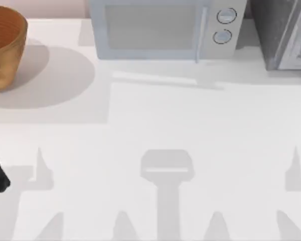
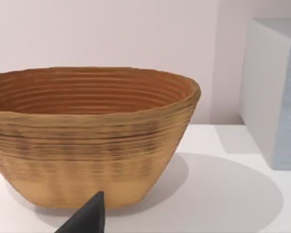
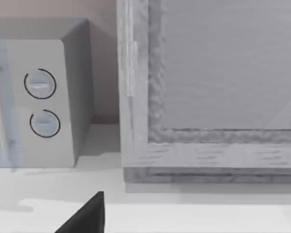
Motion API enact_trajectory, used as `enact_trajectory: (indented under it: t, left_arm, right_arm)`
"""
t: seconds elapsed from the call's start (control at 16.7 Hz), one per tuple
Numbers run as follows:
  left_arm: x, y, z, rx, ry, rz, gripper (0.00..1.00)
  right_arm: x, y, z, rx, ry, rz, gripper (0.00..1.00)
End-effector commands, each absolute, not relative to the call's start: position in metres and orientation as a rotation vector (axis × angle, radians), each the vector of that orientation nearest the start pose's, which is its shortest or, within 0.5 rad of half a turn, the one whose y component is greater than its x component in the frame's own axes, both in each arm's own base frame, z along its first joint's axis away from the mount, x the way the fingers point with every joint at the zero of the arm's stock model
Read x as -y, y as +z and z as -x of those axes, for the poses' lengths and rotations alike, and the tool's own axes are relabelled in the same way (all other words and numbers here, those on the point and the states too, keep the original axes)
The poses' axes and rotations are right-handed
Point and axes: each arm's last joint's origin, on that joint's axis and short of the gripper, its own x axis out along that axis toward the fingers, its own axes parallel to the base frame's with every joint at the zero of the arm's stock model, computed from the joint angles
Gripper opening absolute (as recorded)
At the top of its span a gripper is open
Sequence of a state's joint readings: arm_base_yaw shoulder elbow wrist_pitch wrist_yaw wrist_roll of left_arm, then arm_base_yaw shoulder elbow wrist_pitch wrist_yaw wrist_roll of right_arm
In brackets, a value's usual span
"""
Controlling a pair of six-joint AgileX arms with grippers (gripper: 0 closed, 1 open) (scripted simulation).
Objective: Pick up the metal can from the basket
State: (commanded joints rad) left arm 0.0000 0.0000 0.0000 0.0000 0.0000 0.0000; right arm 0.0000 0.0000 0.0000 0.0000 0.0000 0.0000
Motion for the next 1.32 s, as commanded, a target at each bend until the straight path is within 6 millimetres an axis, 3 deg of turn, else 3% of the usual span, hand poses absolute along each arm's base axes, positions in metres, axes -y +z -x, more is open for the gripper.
enact_trajectory:
  t: [0.3, 0.54, 0.72, 0.84, 1.02, 1.2, 1.32]
  left_arm:
    - [0.001, 0.172, -0.106, -0.021, 0.0, 0.001, 1.0]
    - [0.0, 0.218, -0.115, -0.112, -0.002, 0.006, 1.0]
    - [-0.003, 0.265, -0.138, -0.228, -0.003, 0.011, 1.0]
    - [-0.005, 0.295, -0.165, -0.326, -0.002, 0.013, 1.0]
    - [-0.012, 0.332, -0.22, -0.494, 0.001, 0.014, 1.0]
    - [-0.024, 0.349, -0.289, -0.673, 0.004, 0.014, 1.0]
    - [-0.034, 0.348, -0.336, -0.791, 0.003, 0.014, 1.0]
  right_arm:
    - [0.001, 0.16, -0.106, 0.0, 0.0, 0.0, 1.0]
    - [0.001, 0.16, -0.106, 0.0, 0.0, 0.0, 1.0]
    - [0.001, 0.16, -0.106, 0.0, 0.0, 0.0, 1.0]
    - [0.001, 0.16, -0.106, 0.0, 0.0, 0.0, 1.0]
    - [0.001, 0.16, -0.106, 0.0, 0.0, 0.0, 1.0]
    - [0.001, 0.16, -0.106, 0.0, 0.0, 0.0, 1.0]
    - [0.001, 0.16, -0.106, 0.0, 0.0, 0.0, 1.0]
